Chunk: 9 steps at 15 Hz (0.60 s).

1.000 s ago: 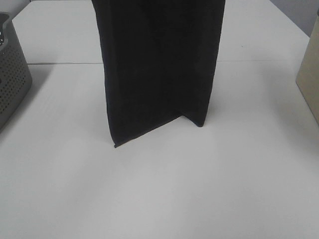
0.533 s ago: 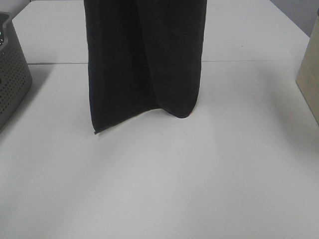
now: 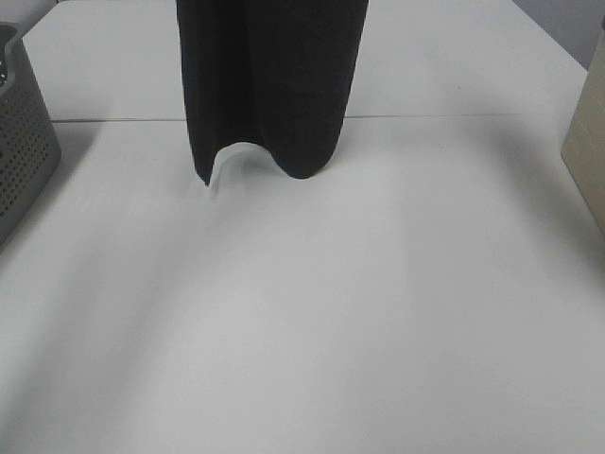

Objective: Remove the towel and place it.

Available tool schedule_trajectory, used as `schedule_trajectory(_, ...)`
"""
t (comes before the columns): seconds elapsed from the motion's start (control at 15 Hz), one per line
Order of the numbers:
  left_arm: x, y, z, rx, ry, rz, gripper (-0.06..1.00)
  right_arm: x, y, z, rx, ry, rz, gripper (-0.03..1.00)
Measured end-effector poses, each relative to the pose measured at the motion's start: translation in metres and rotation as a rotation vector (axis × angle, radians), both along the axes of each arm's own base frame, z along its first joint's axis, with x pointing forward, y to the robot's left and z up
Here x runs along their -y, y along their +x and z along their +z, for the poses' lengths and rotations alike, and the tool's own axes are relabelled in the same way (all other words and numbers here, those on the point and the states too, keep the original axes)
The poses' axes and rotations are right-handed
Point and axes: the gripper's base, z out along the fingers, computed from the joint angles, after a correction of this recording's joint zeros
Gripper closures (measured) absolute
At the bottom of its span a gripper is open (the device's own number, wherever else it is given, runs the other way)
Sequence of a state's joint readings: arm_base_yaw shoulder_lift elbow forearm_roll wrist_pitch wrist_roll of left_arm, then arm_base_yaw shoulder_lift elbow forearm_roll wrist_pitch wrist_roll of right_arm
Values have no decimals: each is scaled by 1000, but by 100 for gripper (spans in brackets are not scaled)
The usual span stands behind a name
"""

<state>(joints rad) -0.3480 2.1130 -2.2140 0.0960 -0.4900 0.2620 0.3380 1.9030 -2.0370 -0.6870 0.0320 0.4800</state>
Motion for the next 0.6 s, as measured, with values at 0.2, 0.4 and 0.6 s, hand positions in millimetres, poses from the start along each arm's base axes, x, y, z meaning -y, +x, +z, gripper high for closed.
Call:
schedule_trajectory(0.2, 0, 28, -17, 14, 4, 25, 94, 9, 23, 0, 52, 16, -21, 96)
schedule_trajectory(0.4, 0, 47, -41, -12, 49, 48, 94, 12, 32, 3, 97, 24, -19, 96)
schedule_trajectory(0.6, 5, 56, -59, -32, 149, 73, 94, 9, 40, -8, 88, 19, -8, 96)
